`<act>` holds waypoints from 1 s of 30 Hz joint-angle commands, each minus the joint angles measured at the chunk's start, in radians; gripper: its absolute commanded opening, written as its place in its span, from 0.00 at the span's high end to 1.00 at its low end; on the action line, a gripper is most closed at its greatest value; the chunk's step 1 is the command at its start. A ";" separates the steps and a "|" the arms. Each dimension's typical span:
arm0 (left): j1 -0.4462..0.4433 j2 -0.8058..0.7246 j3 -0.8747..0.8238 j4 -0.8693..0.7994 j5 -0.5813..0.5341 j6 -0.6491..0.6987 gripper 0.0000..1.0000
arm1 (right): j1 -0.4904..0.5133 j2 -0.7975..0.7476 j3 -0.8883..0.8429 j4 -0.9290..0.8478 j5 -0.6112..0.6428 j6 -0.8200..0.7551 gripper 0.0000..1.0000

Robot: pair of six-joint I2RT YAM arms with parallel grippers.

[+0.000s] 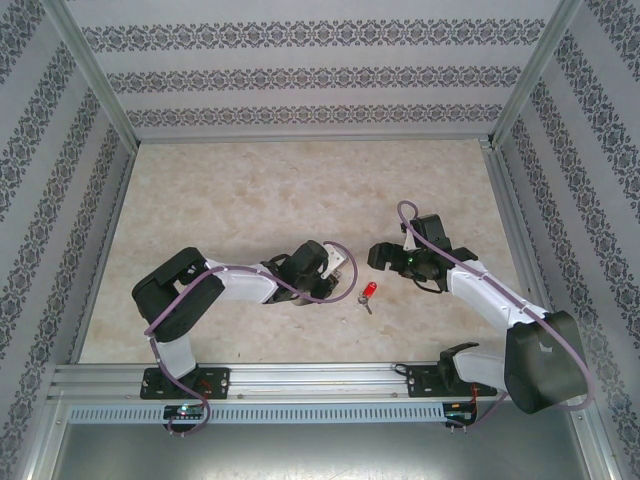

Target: Put the keys on the keyring

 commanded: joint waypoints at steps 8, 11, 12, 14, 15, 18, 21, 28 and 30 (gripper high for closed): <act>0.003 0.013 0.023 0.027 0.007 0.028 1.00 | -0.007 -0.113 -0.049 -0.032 0.045 0.020 0.02; 0.003 -0.001 0.022 0.017 0.005 0.031 1.00 | -0.007 -0.135 -0.055 -0.042 0.008 0.003 0.04; 0.003 -0.009 0.022 0.011 0.008 0.034 1.00 | -0.007 -0.134 -0.052 -0.055 -0.011 -0.012 0.07; 0.003 -0.024 0.019 0.004 0.013 0.040 1.00 | -0.002 -0.118 -0.037 -0.094 -0.028 -0.030 0.15; 0.003 -0.031 0.018 -0.001 0.014 0.046 1.00 | 0.001 -0.105 -0.030 -0.108 -0.046 -0.038 0.19; 0.003 -0.039 0.018 -0.010 0.017 0.057 1.00 | 0.045 -0.062 -0.006 -0.145 -0.052 -0.061 0.30; 0.003 -0.039 0.018 -0.014 0.015 0.059 1.00 | 0.135 -0.019 0.026 -0.184 0.022 -0.074 0.36; 0.003 -0.041 0.009 0.005 0.010 0.059 1.00 | 0.248 0.029 0.042 -0.187 0.109 -0.044 0.53; 0.003 -0.039 0.007 0.010 0.012 0.059 1.00 | 0.262 0.036 0.044 -0.180 0.118 -0.040 0.57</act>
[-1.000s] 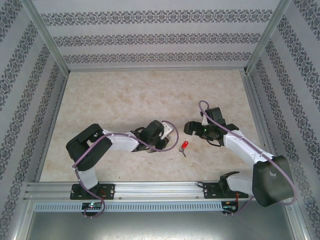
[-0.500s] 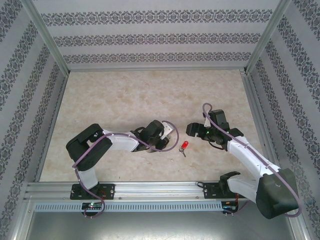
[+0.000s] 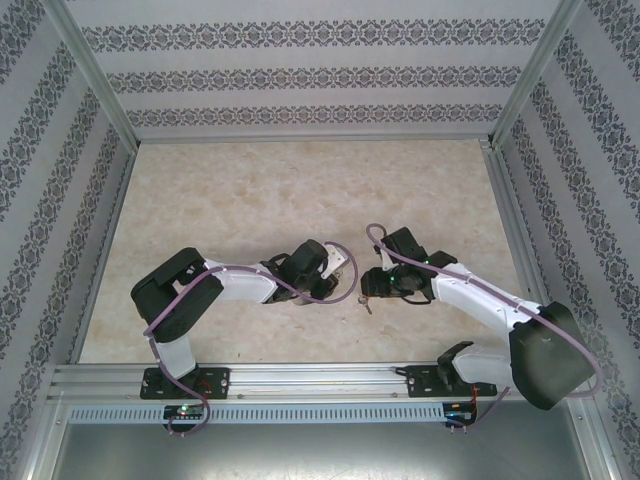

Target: Put the keys on the keyring

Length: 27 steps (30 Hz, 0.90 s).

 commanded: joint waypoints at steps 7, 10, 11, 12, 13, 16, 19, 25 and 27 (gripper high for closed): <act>0.005 -0.035 0.001 0.010 0.005 0.018 1.00 | 0.071 0.061 0.038 0.007 0.091 0.022 0.67; 0.006 -0.036 -0.002 0.016 0.004 0.015 1.00 | 0.090 0.081 0.049 0.013 0.110 0.021 0.69; 0.005 -0.036 -0.003 0.017 0.005 0.015 1.00 | 0.094 0.086 0.053 0.013 0.118 0.020 0.69; 0.005 -0.036 -0.003 0.017 0.004 0.015 1.00 | 0.100 0.092 0.059 0.013 0.123 0.019 0.69; 0.005 -0.037 -0.003 0.018 0.003 0.015 1.00 | 0.104 0.099 0.064 0.012 0.128 0.016 0.69; 0.005 -0.035 -0.004 0.017 0.003 0.016 1.00 | 0.117 0.116 0.075 0.014 0.137 0.014 0.69; 0.007 -0.032 -0.004 0.019 0.005 0.017 1.00 | 0.131 0.139 0.081 0.019 0.149 0.013 0.68; 0.008 -0.030 -0.002 0.016 0.003 0.021 1.00 | 0.167 0.187 0.097 0.021 0.174 0.014 0.68; 0.010 -0.030 -0.002 0.014 0.003 0.021 1.00 | 0.175 0.194 0.094 0.023 0.183 0.018 0.68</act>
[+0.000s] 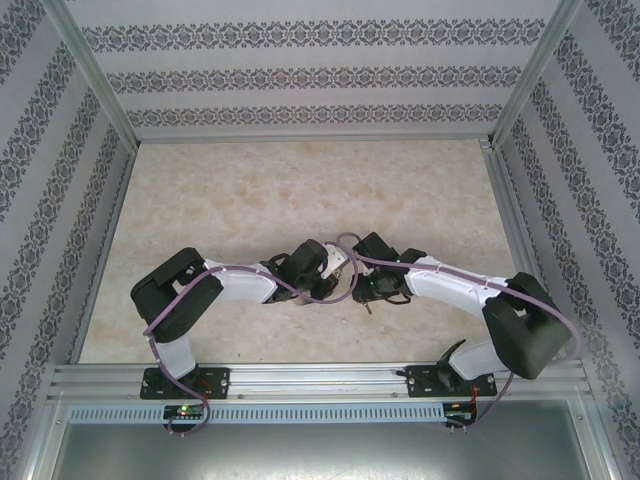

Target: Put the keys on the keyring

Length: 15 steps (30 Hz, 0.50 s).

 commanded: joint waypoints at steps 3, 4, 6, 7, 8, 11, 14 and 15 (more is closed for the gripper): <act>0.008 -0.028 -0.001 0.013 0.003 0.020 1.00 | 0.025 0.018 0.016 0.003 0.054 0.010 0.68; 0.010 -0.028 -0.002 0.014 0.003 0.020 1.00 | 0.028 0.024 0.016 0.003 0.060 0.011 0.68; 0.011 -0.027 -0.002 0.013 0.004 0.020 1.00 | 0.036 0.033 0.017 0.001 0.072 0.009 0.68; 0.011 -0.025 -0.002 0.014 0.004 0.020 1.00 | 0.039 0.037 0.018 0.001 0.079 0.008 0.69; 0.010 -0.026 0.000 0.014 0.004 0.020 1.00 | 0.042 0.042 0.019 0.001 0.086 0.006 0.68; 0.011 -0.023 0.001 0.014 0.006 0.018 1.00 | 0.053 0.054 0.025 0.000 0.099 0.004 0.69; 0.012 -0.024 0.002 0.013 0.007 0.018 1.00 | 0.062 0.069 0.029 0.000 0.115 0.004 0.71; 0.012 -0.024 0.002 0.014 0.004 0.018 1.00 | 0.065 0.072 0.030 -0.001 0.124 0.004 0.73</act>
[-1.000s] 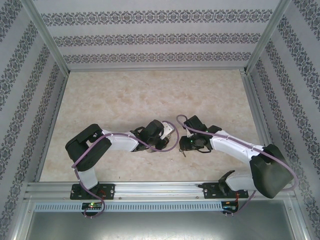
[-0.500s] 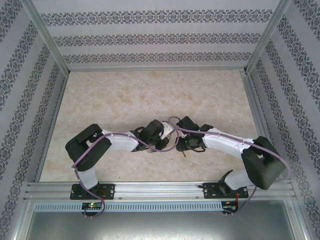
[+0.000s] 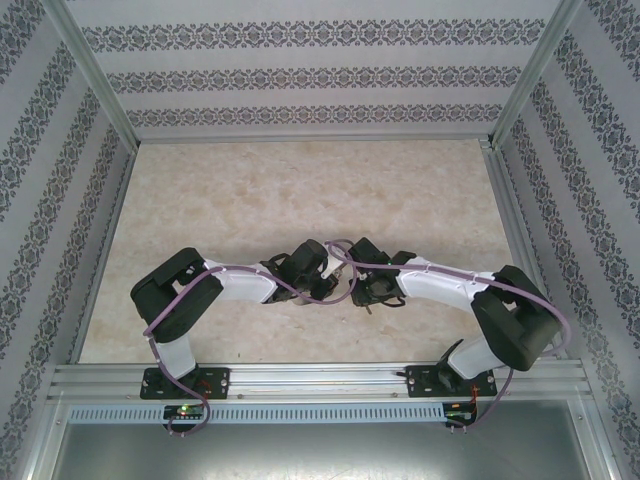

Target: Put the keys on the keyring

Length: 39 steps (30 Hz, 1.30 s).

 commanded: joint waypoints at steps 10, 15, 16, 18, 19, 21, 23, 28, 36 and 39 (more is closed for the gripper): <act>0.013 -0.024 0.002 0.011 0.009 0.015 1.00 | 0.036 0.026 0.037 -0.003 0.094 -0.001 0.84; 0.013 -0.021 0.003 0.011 0.009 0.014 1.00 | 0.035 0.007 0.029 -0.006 0.095 0.001 0.95; 0.013 -0.020 0.004 0.012 0.010 0.014 1.00 | 0.033 0.001 0.028 -0.007 0.096 0.001 0.99; 0.013 -0.020 0.005 0.011 0.009 0.014 1.00 | 0.030 -0.016 0.024 -0.013 0.090 -0.001 1.00; 0.013 -0.020 0.005 0.010 0.009 0.014 1.00 | 0.027 -0.028 0.020 -0.016 0.085 -0.002 1.00; 0.013 -0.022 0.005 0.007 0.009 0.015 1.00 | 0.022 -0.054 0.012 -0.026 0.063 -0.008 1.00; 0.013 -0.025 0.005 0.005 0.007 0.017 1.00 | 0.014 -0.089 -0.001 -0.040 0.034 -0.013 1.00; 0.013 -0.027 0.005 0.006 0.005 0.016 1.00 | -0.004 -0.172 -0.052 -0.075 -0.021 -0.022 1.00; 0.013 -0.036 -0.002 0.006 0.007 0.017 1.00 | -0.086 -0.291 -0.134 -0.043 -0.087 0.042 1.00; 0.013 -0.042 -0.003 0.006 0.007 0.018 1.00 | -0.123 -0.333 -0.140 -0.041 -0.112 0.048 1.00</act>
